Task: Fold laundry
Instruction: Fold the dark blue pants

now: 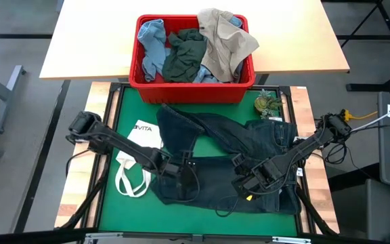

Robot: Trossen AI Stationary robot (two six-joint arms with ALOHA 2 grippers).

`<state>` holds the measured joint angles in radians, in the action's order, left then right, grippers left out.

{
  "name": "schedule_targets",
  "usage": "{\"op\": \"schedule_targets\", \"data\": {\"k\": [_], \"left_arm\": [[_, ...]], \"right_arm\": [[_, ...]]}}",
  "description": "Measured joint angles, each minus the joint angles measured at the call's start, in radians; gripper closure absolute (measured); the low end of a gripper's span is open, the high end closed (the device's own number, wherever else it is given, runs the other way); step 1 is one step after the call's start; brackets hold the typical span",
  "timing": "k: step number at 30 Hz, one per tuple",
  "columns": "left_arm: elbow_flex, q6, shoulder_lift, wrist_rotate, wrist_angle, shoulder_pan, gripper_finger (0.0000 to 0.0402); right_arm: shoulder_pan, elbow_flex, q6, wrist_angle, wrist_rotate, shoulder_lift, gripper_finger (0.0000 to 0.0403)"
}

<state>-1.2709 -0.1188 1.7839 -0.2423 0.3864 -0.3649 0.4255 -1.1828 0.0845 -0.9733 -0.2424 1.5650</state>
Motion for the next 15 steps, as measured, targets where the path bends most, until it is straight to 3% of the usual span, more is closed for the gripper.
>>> {"op": "schedule_targets", "data": {"k": [8,15], "left_arm": [[-0.009,-0.001,0.021,0.073,-0.033,0.046,0.0254],[-0.102,0.023,-0.037,0.136,0.13,0.051,0.0234]], "right_arm": [[0.0,0.0,0.0,0.039,0.0,0.0,0.0243],[0.0,0.0,0.002,0.241,-0.047,0.0,0.0243]]}}
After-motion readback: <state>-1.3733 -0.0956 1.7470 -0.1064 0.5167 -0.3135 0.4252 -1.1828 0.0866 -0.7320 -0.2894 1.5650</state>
